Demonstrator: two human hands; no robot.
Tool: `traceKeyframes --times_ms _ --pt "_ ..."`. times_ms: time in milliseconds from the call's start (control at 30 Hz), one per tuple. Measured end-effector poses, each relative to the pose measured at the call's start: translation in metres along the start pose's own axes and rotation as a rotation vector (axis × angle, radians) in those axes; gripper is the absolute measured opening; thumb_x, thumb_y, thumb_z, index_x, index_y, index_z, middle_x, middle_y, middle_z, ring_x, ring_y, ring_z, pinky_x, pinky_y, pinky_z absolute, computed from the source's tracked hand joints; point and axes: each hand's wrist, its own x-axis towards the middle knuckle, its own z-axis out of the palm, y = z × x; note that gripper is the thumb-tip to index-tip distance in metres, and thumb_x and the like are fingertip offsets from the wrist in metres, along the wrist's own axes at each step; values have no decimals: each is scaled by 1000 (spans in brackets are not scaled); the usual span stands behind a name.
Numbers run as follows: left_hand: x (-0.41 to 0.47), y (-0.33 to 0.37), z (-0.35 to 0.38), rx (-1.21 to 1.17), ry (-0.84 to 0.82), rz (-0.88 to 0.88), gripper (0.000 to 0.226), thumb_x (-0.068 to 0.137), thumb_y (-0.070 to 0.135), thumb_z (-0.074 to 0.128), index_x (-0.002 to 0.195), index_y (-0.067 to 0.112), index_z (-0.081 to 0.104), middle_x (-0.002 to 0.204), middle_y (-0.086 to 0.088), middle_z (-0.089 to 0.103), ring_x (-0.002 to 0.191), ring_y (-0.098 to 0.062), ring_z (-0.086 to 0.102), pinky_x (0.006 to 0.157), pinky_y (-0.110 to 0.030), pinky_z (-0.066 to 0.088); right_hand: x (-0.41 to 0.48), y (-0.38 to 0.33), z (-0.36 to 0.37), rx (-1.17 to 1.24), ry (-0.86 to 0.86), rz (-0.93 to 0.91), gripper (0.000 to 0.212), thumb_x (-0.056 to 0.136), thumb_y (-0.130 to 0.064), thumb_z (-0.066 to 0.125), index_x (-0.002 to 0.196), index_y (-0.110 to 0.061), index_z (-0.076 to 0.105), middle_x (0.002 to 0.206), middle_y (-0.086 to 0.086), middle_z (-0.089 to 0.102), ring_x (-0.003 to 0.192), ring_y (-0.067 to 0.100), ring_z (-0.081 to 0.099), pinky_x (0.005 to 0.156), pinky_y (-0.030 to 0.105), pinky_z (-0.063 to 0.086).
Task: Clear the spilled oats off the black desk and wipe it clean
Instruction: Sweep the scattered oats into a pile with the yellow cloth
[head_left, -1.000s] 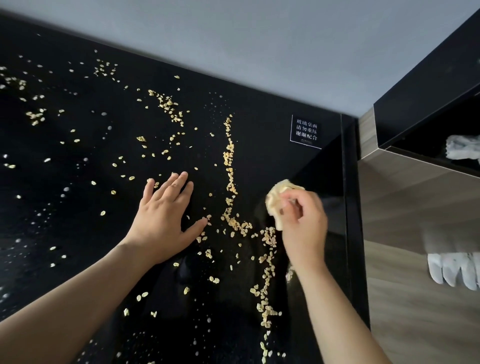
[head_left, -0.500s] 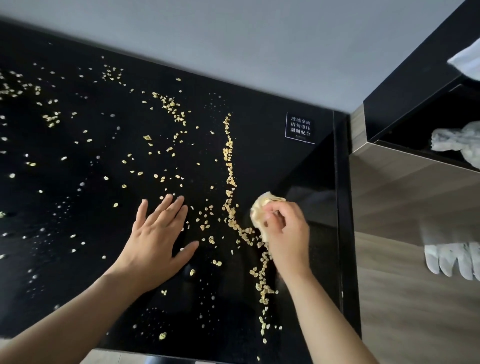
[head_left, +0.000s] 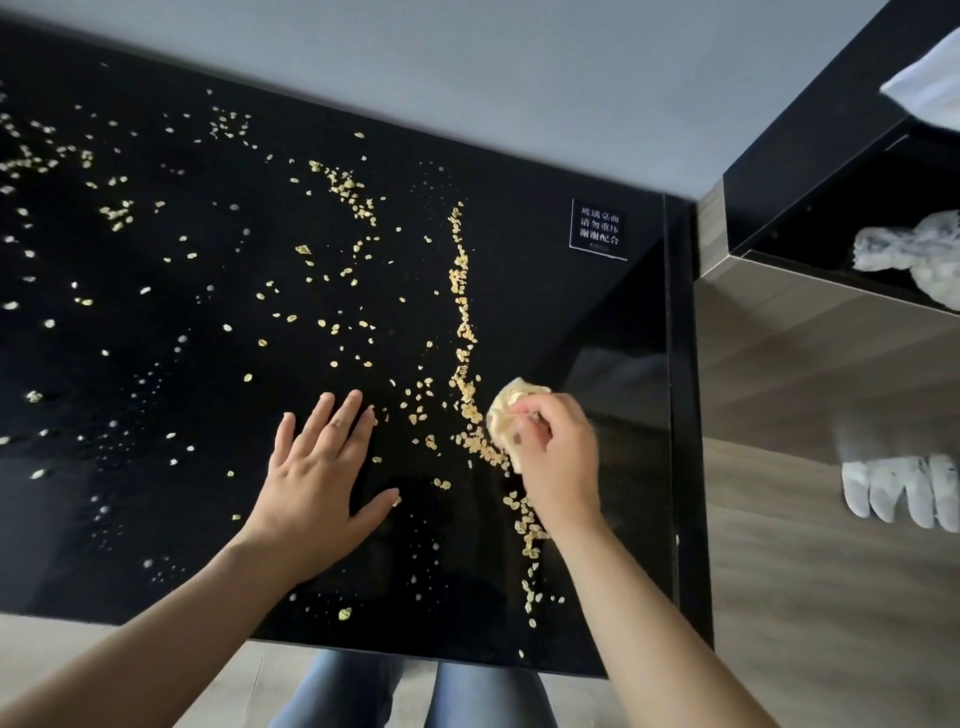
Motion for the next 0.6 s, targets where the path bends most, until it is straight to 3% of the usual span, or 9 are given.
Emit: traceKeyframes --times_ms 133,233,333,433,600 --pt "6 0 -2 5 4 5 90 80 71 29 148 12 33 160 -3 16 148 -25 7 118 -51 4 0 19 -41 -23 194 93 16 87 -2 60 94 -14 67 101 -7 57 93 7 54 74 4 39" --pt "1 0 1 8 -14 0 91 79 72 29 148 12 33 160 -3 17 148 -26 8 118 -52 6 -13 43 -53 -111 230 194 15 89 0 59 98 -8 67 101 -4 56 94 13 55 71 0 36" --pt "-2 2 2 11 -4 -7 91 79 71 30 148 12 33 160 -4 17 148 -27 9 118 -53 7 -24 46 -41 -141 237 230 14 89 -1 60 98 -9 66 103 -4 56 96 13 55 70 4 37" --pt "3 0 -1 15 18 6 91 79 71 31 148 11 33 159 -5 18 148 -27 10 118 -53 8 -29 29 -15 -87 218 134 15 87 -1 61 93 -13 65 102 -8 55 98 12 55 74 5 39" --pt "1 -5 4 31 -7 11 93 79 73 28 149 13 31 160 -4 16 148 -26 8 118 -53 5 -44 0 17 -3 27 16 22 84 2 60 90 -18 66 98 -10 58 95 5 55 76 6 41"
